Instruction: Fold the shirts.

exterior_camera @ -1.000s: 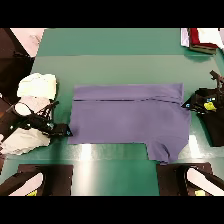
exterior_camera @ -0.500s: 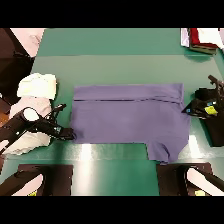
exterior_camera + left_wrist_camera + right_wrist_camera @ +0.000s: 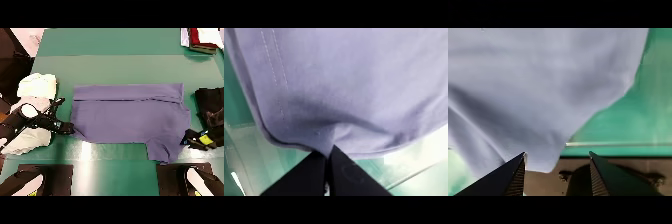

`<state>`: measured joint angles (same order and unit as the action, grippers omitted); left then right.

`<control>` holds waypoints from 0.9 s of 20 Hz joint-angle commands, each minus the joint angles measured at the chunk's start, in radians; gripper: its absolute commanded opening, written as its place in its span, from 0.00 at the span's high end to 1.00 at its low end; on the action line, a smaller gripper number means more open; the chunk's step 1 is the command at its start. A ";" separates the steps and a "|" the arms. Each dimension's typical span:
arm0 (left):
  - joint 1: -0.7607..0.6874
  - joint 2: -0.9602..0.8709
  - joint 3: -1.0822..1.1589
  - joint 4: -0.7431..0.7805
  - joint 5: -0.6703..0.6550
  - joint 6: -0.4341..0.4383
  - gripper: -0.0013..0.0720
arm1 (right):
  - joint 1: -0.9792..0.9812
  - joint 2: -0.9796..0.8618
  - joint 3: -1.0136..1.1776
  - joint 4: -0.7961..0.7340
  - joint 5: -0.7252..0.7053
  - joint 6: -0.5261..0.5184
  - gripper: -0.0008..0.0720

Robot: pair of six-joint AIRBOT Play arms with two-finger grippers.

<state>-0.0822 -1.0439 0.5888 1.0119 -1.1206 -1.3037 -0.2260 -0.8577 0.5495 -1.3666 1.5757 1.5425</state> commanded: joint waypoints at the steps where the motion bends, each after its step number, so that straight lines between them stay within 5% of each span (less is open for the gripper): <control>1: 0.000 0.001 0.003 -0.001 0.011 0.003 0.95 | 0.000 0.029 -0.108 -0.013 -0.030 0.040 0.35; 8: 0.000 0.001 0.003 -0.002 0.010 0.003 0.95 | 0.002 -0.002 -0.129 0.028 -0.175 0.046 0.40; 12: 0.000 0.001 0.003 -0.002 0.002 0.003 0.95 | 0.040 -0.093 -0.128 0.064 -0.245 0.034 0.66; 13: 0.000 0.001 0.003 -0.002 0.002 0.003 0.95 | 0.067 -0.102 -0.127 0.061 -0.247 0.023 0.87; 14: 0.000 0.001 0.003 -0.001 0.000 0.003 0.95 | 0.092 -0.103 -0.127 0.055 -0.242 0.023 0.96; 18: 0.000 0.002 0.071 0.056 -0.119 0.002 0.95 | 0.143 0.002 -0.058 -0.025 -0.093 0.024 0.97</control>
<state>-0.0822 -1.0435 0.6197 1.0290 -1.1580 -1.3010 -0.1143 -0.9119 0.4473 -1.3396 1.3773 1.5684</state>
